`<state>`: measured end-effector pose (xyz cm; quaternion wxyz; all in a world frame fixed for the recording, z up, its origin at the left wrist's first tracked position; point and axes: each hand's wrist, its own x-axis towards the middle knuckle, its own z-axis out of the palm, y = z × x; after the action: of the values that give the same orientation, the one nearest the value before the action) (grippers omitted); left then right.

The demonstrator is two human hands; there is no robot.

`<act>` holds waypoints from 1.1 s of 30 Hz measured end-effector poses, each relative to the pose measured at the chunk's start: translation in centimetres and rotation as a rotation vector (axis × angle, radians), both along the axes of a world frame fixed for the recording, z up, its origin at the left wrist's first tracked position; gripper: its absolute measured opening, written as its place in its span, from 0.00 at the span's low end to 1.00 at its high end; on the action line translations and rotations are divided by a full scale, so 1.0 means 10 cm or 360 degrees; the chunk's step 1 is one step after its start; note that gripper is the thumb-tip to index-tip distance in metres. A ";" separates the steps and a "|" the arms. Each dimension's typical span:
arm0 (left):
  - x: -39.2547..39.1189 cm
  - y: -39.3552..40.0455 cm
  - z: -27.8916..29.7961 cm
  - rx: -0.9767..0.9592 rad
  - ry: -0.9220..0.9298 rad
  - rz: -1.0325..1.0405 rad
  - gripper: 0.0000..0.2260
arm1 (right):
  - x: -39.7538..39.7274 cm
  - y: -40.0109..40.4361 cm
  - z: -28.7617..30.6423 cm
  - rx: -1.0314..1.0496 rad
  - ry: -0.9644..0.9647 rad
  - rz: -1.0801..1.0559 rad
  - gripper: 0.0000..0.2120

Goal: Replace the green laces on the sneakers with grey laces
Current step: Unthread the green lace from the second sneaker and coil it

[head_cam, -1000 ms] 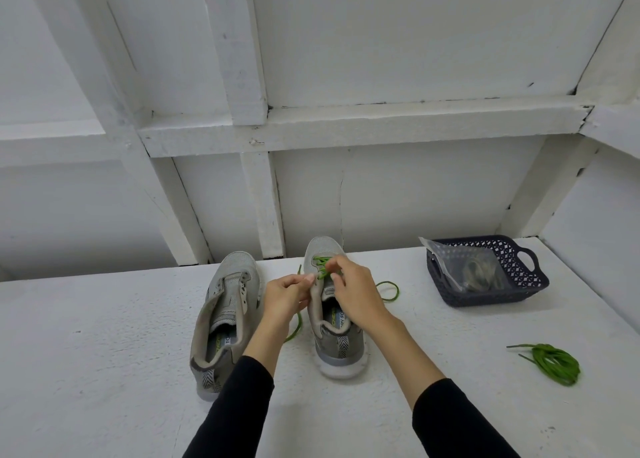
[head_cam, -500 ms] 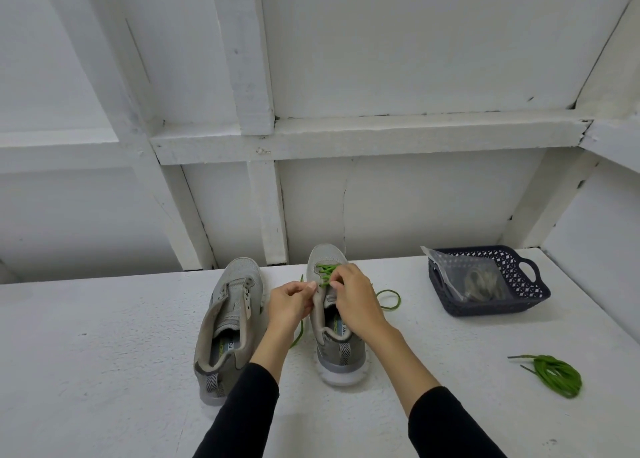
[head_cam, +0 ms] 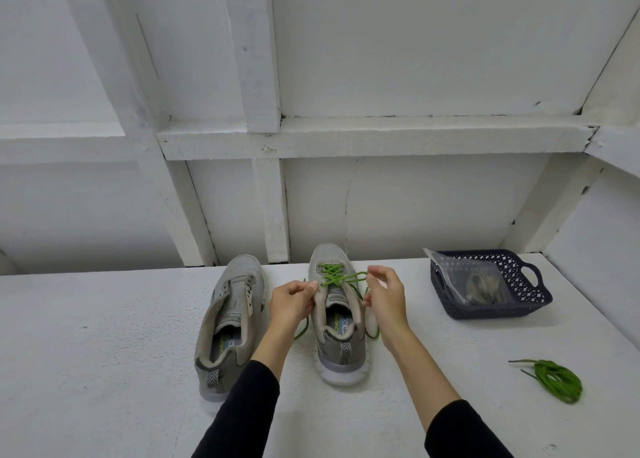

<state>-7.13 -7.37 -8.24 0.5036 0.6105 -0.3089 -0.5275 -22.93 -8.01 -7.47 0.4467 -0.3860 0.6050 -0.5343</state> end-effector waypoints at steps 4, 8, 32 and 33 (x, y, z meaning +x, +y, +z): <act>0.00 0.01 0.02 0.0014 0.0040 0.0008 0.05 | 0.13 0.00 0.16 -0.0470 0.0744 0.0294 0.08; 0.00 0.02 0.02 -0.0001 0.0082 0.0002 0.05 | 0.23 -0.04 0.08 -0.0449 0.1263 0.0623 0.09; -0.01 0.03 -0.01 -0.0022 0.0008 0.0053 0.05 | 0.07 0.06 0.13 -0.0405 0.0868 0.0498 0.10; -0.02 0.02 -0.01 -0.0020 0.0010 0.0056 0.05 | 0.09 0.08 0.13 -0.0400 0.1067 0.0572 0.09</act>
<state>-7.31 -7.12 -8.34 0.5175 0.6110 -0.3000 -0.5185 -22.00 -7.23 -6.14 0.2599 -0.6904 0.5699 -0.3620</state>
